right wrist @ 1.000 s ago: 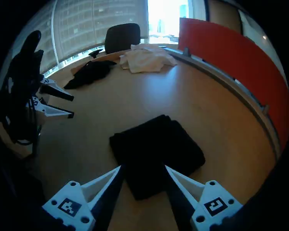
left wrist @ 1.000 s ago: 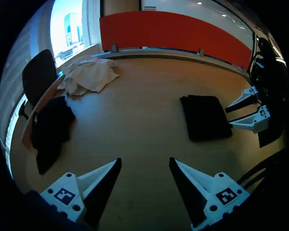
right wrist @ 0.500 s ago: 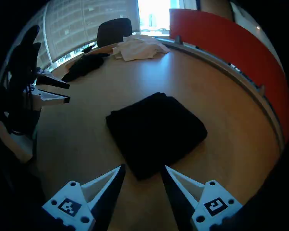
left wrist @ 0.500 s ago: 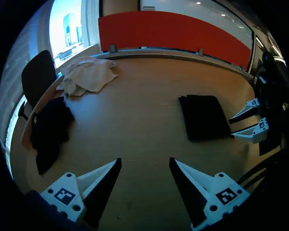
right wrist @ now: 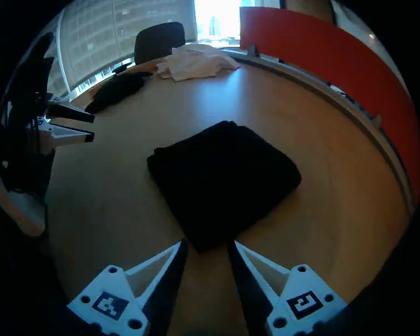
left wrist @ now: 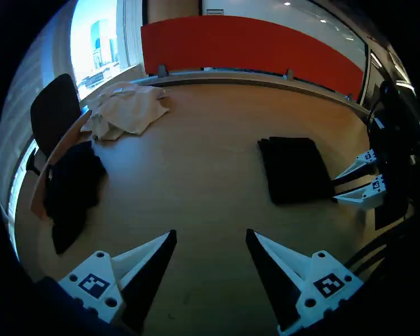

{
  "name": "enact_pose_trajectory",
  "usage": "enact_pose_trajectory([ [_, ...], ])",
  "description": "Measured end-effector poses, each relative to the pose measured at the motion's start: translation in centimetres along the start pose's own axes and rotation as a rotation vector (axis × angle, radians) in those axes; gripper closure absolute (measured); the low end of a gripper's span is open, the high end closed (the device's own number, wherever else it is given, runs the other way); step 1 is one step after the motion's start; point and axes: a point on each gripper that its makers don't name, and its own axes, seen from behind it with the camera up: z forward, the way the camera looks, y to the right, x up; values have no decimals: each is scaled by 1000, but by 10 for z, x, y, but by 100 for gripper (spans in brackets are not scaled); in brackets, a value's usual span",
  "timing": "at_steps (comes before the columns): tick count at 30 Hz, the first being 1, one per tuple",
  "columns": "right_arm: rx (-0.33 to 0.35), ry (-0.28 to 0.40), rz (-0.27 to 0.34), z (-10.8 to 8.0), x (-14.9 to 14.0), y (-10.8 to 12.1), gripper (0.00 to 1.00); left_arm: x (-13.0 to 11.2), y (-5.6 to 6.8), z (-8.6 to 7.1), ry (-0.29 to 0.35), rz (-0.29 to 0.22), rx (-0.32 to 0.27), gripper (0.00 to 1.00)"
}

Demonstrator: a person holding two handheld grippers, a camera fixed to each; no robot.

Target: Fold towel

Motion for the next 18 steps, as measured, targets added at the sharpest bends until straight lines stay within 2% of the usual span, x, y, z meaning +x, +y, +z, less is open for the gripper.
enact_pose_trajectory([
  [11, -49, 5, 22, 0, -5, 15, 92, 3, 0, -1, 2, 6, 0, 8],
  [13, -54, 7, 29, -1, -5, 17, 95, 3, 0, -1, 4, 7, -1, 8],
  [18, -54, 17, 37, -5, -4, 20, 95, 3, 0, -1, 5, 7, -4, 8],
])
